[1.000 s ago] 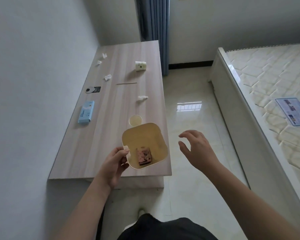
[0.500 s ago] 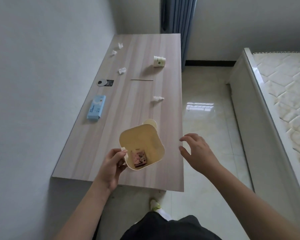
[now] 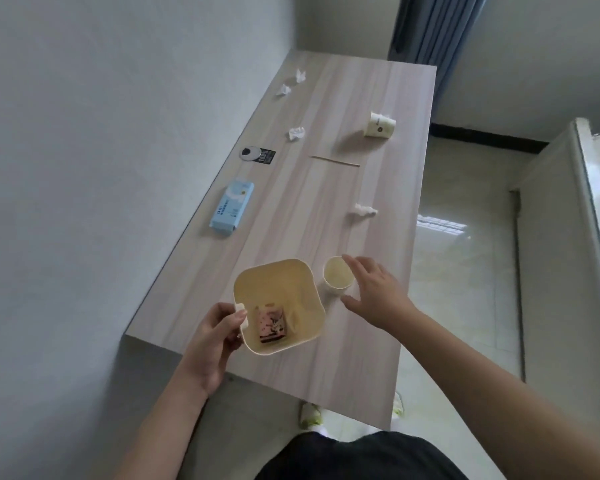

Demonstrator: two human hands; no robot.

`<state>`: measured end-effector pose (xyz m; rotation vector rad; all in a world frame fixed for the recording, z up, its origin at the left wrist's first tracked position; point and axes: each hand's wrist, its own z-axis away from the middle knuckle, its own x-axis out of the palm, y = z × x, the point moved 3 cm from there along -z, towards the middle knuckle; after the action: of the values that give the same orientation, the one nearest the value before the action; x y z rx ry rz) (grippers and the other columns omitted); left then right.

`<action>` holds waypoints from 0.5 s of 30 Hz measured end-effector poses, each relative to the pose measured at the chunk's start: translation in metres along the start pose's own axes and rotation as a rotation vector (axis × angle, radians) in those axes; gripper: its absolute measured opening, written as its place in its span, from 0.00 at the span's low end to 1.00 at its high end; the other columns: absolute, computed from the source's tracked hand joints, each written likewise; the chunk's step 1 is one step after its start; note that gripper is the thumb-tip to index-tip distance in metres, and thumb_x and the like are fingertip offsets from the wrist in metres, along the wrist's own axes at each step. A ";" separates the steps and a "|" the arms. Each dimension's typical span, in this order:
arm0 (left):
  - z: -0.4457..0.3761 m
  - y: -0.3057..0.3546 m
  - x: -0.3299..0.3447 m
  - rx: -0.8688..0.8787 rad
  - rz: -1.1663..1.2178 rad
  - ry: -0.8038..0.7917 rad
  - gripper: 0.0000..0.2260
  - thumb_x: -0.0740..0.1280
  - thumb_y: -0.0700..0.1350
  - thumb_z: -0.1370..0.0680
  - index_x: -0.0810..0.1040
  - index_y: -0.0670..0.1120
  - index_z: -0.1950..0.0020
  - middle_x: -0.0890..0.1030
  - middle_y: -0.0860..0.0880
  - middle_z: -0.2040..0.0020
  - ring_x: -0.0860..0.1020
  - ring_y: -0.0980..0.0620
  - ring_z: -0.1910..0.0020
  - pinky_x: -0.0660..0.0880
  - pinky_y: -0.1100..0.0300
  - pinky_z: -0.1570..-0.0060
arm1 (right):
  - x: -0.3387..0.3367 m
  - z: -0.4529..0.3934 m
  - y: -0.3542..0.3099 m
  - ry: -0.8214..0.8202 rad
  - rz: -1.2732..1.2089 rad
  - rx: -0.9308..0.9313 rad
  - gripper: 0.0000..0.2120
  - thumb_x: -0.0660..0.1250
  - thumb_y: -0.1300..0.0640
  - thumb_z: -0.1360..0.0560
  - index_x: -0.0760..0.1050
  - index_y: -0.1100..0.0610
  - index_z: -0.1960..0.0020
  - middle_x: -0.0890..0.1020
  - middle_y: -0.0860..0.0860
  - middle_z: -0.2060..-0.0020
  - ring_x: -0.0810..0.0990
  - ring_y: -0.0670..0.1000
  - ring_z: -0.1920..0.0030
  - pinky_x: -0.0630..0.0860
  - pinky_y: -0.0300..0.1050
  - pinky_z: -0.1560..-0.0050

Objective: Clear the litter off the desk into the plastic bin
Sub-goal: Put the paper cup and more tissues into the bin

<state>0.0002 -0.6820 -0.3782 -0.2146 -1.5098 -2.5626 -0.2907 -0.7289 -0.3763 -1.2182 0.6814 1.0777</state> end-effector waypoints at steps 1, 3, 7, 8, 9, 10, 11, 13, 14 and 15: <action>0.001 -0.001 -0.001 -0.001 0.018 0.028 0.08 0.72 0.46 0.32 0.74 0.46 0.59 0.73 0.53 0.72 0.71 0.52 0.67 0.69 0.53 0.59 | 0.003 -0.009 0.000 -0.025 0.010 -0.016 0.38 0.67 0.47 0.27 0.51 0.49 0.23 0.62 0.53 0.27 0.64 0.57 0.30 0.63 0.52 0.32; 0.003 -0.003 0.001 -0.002 0.051 0.089 0.07 0.72 0.46 0.32 0.76 0.48 0.60 0.73 0.53 0.72 0.71 0.53 0.68 0.70 0.54 0.59 | 0.011 -0.027 0.002 -0.075 0.032 -0.048 0.42 0.68 0.46 0.28 0.47 0.48 0.23 0.56 0.53 0.24 0.58 0.58 0.27 0.62 0.54 0.30; 0.013 -0.005 0.013 0.008 0.085 0.198 0.08 0.73 0.47 0.32 0.76 0.47 0.58 0.73 0.54 0.73 0.71 0.53 0.69 0.70 0.54 0.60 | 0.030 -0.058 0.011 -0.174 0.099 -0.137 0.47 0.72 0.47 0.30 0.45 0.47 0.22 0.48 0.50 0.22 0.50 0.57 0.24 0.58 0.57 0.28; 0.017 -0.006 0.018 0.014 0.093 0.222 0.09 0.73 0.47 0.32 0.75 0.47 0.58 0.73 0.54 0.73 0.71 0.53 0.69 0.70 0.54 0.61 | 0.034 -0.063 0.014 -0.197 0.109 -0.165 0.46 0.72 0.47 0.30 0.46 0.47 0.22 0.49 0.50 0.22 0.50 0.57 0.24 0.58 0.58 0.28; 0.020 -0.007 0.022 0.017 0.098 0.244 0.09 0.73 0.47 0.33 0.75 0.47 0.58 0.73 0.53 0.72 0.72 0.53 0.69 0.70 0.54 0.61 | 0.038 -0.068 0.018 -0.213 0.117 -0.194 0.45 0.72 0.47 0.30 0.48 0.48 0.23 0.52 0.51 0.22 0.52 0.58 0.24 0.58 0.58 0.29; 0.023 -0.010 0.027 0.017 0.101 0.264 0.11 0.74 0.47 0.34 0.75 0.46 0.57 0.73 0.53 0.72 0.72 0.53 0.69 0.70 0.55 0.61 | 0.042 -0.071 0.022 -0.220 0.120 -0.219 0.42 0.71 0.48 0.30 0.51 0.48 0.23 0.55 0.51 0.23 0.55 0.58 0.25 0.60 0.58 0.30; 0.025 -0.012 0.033 0.018 0.102 0.281 0.12 0.74 0.47 0.34 0.75 0.46 0.57 0.72 0.53 0.72 0.71 0.53 0.69 0.71 0.55 0.61 | 0.044 -0.073 0.026 -0.220 0.113 -0.242 0.40 0.71 0.49 0.29 0.54 0.48 0.24 0.58 0.51 0.25 0.59 0.59 0.27 0.62 0.57 0.31; 0.030 -0.016 0.044 0.023 0.106 0.315 0.13 0.75 0.47 0.34 0.75 0.45 0.56 0.72 0.53 0.73 0.70 0.52 0.68 0.70 0.55 0.62 | 0.045 -0.074 0.033 -0.218 0.074 -0.280 0.36 0.71 0.51 0.29 0.58 0.48 0.26 0.63 0.51 0.28 0.66 0.60 0.33 0.68 0.56 0.35; 0.031 -0.017 0.049 0.028 0.110 0.333 0.12 0.74 0.46 0.34 0.75 0.45 0.56 0.72 0.53 0.73 0.70 0.52 0.68 0.70 0.55 0.62 | 0.043 -0.075 0.036 -0.219 0.062 -0.294 0.35 0.70 0.51 0.29 0.59 0.49 0.26 0.65 0.51 0.30 0.69 0.60 0.35 0.70 0.56 0.37; 0.032 -0.018 0.055 0.031 0.114 0.349 0.12 0.74 0.45 0.33 0.74 0.45 0.56 0.72 0.53 0.73 0.70 0.52 0.68 0.70 0.55 0.62 | 0.038 -0.076 0.039 -0.217 0.056 -0.302 0.34 0.70 0.50 0.28 0.60 0.49 0.27 0.66 0.52 0.31 0.70 0.60 0.37 0.72 0.56 0.39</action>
<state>-0.0561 -0.6489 -0.3673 0.1412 -1.3629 -2.3349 -0.3026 -0.7913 -0.4440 -1.3184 0.3960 1.3731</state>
